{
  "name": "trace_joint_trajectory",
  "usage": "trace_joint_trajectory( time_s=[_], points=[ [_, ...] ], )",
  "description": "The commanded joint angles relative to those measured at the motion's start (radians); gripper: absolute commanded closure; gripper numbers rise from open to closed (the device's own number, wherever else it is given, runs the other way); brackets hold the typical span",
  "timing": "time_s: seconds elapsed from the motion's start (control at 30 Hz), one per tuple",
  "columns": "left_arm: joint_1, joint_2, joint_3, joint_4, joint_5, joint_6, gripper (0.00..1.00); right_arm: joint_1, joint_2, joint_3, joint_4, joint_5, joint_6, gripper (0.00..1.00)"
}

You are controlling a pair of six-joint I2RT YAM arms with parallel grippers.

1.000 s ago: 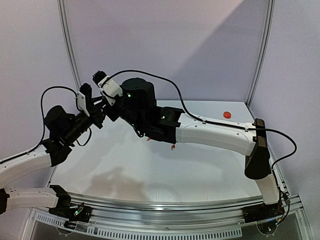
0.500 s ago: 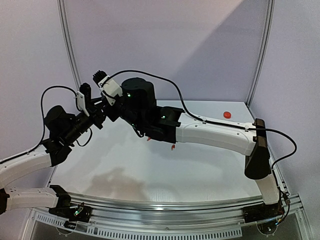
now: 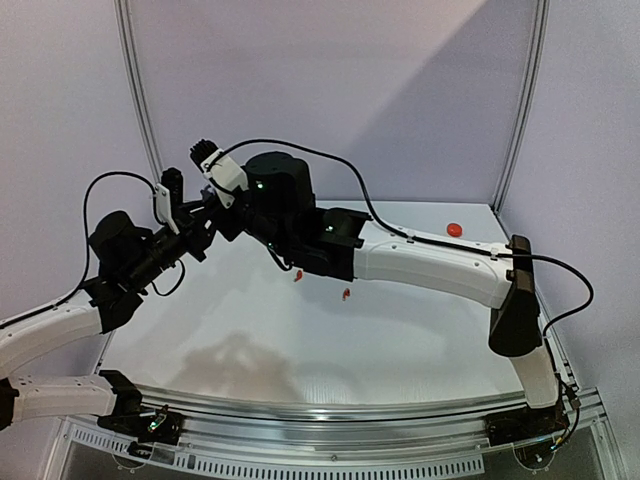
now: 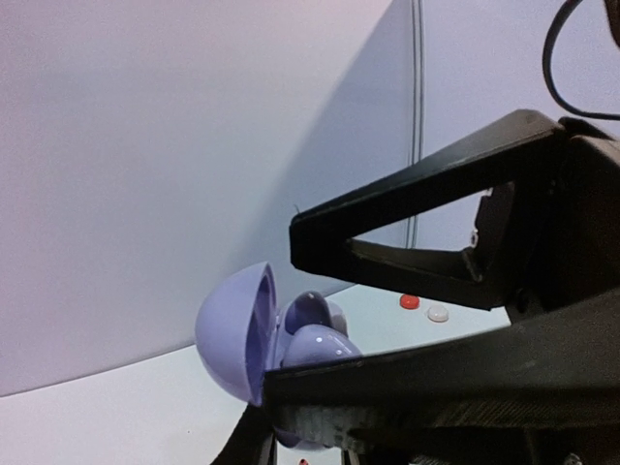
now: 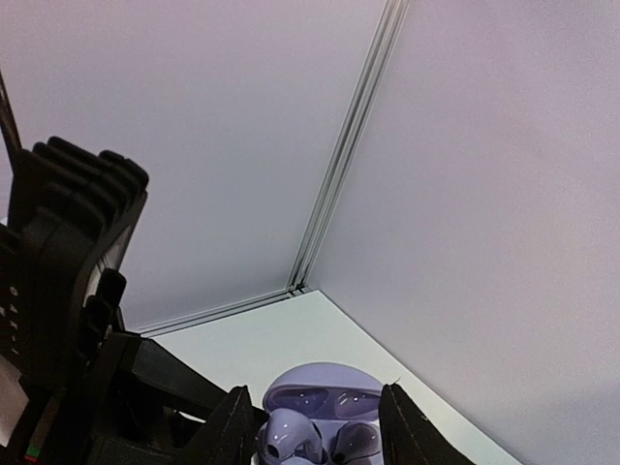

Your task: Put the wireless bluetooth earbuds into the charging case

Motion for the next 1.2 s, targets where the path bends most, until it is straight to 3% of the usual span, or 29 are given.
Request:
trace_joint_trajectory(
  time_s=[0.0, 0.3, 0.5, 0.6, 0.73, 0.83, 0.93, 1.03, 1.17],
  points=[
    [0.007, -0.02, 0.013, 0.006, 0.034, -0.027, 1.0, 0.0, -0.027, 0.016, -0.051, -0.073, 0.018, 0.53],
    [0.012, -0.022, 0.01, -0.031, 0.042, -0.024, 1.0, -0.002, -0.095, 0.021, -0.026, -0.129, 0.051, 0.42],
    [0.012, -0.022, 0.008, -0.019, 0.063, 0.001, 1.0, -0.004, -0.163, 0.013, -0.093, -0.15, 0.078, 0.41],
    [0.012, -0.022, 0.007, -0.017, 0.072, 0.01, 1.0, -0.004, -0.188, 0.012, -0.142, -0.175, 0.098, 0.49],
    [0.012, -0.02, 0.003, -0.007, 0.11, 0.045, 1.0, -0.008, -0.2, 0.013, -0.24, -0.205, 0.133, 0.68],
    [0.012, -0.02, 0.001, -0.001, 0.133, 0.074, 1.0, -0.009, -0.196, 0.012, -0.301, -0.223, 0.157, 0.88],
    [0.012, -0.022, -0.001, 0.0, 0.157, 0.122, 1.0, -0.01, -0.191, 0.012, -0.33, -0.251, 0.183, 0.98],
    [0.013, -0.021, 0.0, -0.011, 0.186, 0.143, 1.0, -0.009, -0.188, 0.014, -0.33, -0.291, 0.194, 0.98],
    [0.013, -0.024, 0.004, -0.046, 0.225, 0.136, 1.0, -0.01, -0.173, 0.02, -0.35, -0.319, 0.192, 0.85]
  ],
)
